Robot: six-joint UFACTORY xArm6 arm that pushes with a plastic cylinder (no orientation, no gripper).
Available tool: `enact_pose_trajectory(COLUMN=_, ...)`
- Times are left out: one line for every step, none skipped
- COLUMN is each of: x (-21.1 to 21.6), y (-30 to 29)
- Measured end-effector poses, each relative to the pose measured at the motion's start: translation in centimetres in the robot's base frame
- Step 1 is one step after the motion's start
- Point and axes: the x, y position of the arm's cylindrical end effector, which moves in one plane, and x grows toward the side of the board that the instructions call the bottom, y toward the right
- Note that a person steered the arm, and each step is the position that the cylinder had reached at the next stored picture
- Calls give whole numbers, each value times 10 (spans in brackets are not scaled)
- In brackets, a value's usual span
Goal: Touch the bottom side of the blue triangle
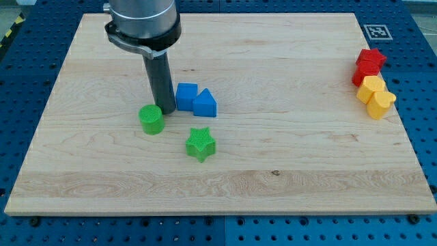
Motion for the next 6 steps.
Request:
enact_pose_trajectory(x=5, y=0)
enact_pose_trajectory(x=5, y=0)
enact_pose_trajectory(x=15, y=0)
enact_pose_trajectory(x=15, y=0)
enact_pose_trajectory(x=15, y=10)
enact_pose_trajectory(x=15, y=10)
